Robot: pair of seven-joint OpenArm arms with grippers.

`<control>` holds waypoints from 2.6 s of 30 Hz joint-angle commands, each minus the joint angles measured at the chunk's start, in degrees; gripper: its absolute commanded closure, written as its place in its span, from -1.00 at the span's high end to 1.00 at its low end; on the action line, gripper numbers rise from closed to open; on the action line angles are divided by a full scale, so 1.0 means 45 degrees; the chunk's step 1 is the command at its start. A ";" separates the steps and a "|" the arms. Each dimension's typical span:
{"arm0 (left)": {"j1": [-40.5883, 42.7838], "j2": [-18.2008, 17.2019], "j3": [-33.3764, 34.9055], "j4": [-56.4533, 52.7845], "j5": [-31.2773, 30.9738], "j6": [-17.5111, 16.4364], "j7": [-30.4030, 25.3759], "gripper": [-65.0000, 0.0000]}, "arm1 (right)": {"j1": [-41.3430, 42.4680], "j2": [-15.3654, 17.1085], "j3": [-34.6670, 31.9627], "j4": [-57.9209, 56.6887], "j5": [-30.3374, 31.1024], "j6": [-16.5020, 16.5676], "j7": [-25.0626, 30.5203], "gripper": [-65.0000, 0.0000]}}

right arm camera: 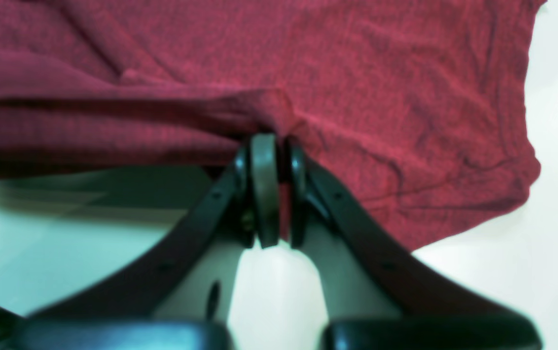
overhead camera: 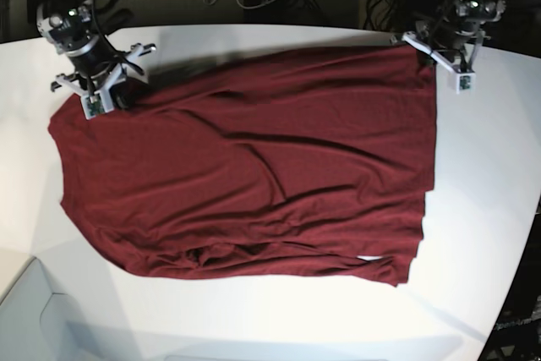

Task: Layout the t-shirt on the table in an organized manner, then fold the t-shirt properly
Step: 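Pull the collar edge taut between both grippers, spreading the shoulders, then hold the collar edge with both grippers and drag it to smooth the shirt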

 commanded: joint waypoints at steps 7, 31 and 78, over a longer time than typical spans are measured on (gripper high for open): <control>0.0319 -0.0173 0.0203 0.0224 0.0018 0.0065 -0.0304 -0.24 | 0.0049 0.0109 0.0048 0.0229 0.0158 0.0016 0.0302 -1.00; 0.0690 -0.0114 -0.0657 0.1220 -0.0002 0.0046 -0.0343 0.47 | -0.0049 0.0089 0.0048 0.0229 0.0158 0.0016 0.0302 -1.00; 0.0026 0.0081 -0.0579 -0.0460 0.0018 0.0046 -0.0851 -0.99 | -0.0381 0.0011 -0.0030 0.0248 0.0158 0.0016 0.0302 -1.00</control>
